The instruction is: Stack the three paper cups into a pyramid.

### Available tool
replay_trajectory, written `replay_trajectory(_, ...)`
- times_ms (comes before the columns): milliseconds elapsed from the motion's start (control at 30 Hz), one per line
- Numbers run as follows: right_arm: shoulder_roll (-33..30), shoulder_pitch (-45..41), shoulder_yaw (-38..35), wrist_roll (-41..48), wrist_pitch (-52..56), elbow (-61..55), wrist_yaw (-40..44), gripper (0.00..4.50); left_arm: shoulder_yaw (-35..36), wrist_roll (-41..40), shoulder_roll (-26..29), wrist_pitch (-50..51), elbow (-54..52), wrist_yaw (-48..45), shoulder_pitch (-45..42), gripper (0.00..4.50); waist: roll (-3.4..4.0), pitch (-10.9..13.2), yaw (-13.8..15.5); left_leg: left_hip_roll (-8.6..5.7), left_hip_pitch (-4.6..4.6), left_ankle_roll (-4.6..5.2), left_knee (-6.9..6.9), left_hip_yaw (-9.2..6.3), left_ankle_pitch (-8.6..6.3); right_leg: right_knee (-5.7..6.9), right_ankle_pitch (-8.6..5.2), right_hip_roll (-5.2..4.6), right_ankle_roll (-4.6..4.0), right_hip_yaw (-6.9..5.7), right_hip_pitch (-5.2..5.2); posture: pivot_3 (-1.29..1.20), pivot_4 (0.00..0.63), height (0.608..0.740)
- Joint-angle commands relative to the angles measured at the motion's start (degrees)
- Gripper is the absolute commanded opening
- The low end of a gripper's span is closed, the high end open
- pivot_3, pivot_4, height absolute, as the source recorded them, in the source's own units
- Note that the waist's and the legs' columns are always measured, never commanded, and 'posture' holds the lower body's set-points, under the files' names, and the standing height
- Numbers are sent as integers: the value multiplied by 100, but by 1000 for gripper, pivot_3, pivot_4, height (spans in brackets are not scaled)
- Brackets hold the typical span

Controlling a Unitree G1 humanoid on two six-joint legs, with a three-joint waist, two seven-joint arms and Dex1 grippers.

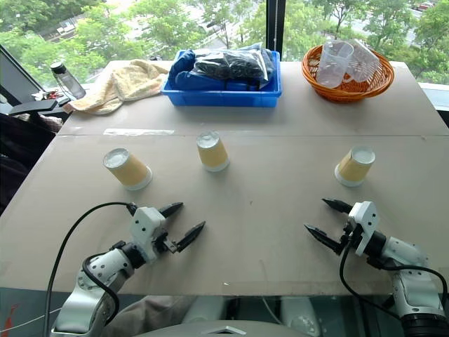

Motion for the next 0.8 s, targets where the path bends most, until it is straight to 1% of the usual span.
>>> replay_trajectory(33, 16, 108, 96, -15, 41, -68, 31, 4500, -129, 24, -19, -67, 133, -120, 86, 4470, 0, 0, -1, 0, 0, 0, 0, 0, 0, 0, 0, 0, 0, 0, 0, 0, 150, 740)
replay_trajectory(133, -22, 206, 50, -12, 41, -121, 16, 4500, -90, -38, -75, -259, 413, -184, 35, 4470, 5, -3, 8, 0, 0, 0, 0, 0, 0, 0, 0, 0, 0, 0, 0, 0, 150, 740)
replay_trajectory(267, -7, 218, 37, 18, 7, -142, 29, 4500, -70, -44, -117, -431, 538, -222, 41, 4470, 20, -12, 10, 0, 1, 0, 0, 0, 0, -1, 0, 0, 0, -2, 1, 0, 150, 740)
replay_trajectory(533, -10, -35, 38, 21, -1, -49, 43, 4500, -31, -87, -212, -745, 684, -230, -111, 4470, 46, -27, 5, 0, 4, 0, 0, 0, 0, 2, 0, 0, 0, -2, 5, 0, 150, 740)
replay_trajectory(667, -15, -67, 38, 83, -77, -113, 157, 4500, 388, -533, -398, -679, 153, 42, -253, 4470, 33, -19, 11, -1, 1, 0, 3, -2, 1, 3, 1, 1, 1, -5, 4, 0, 150, 740)
replay_trajectory(800, -5, -156, 153, 253, -3, -378, 366, 4500, 841, -847, -646, -687, -172, 452, -166, 4470, 21, -9, -17, -1, -8, -15, 3, -5, 9, -3, 0, 2, 1, -7, 0, 0, 150, 740)
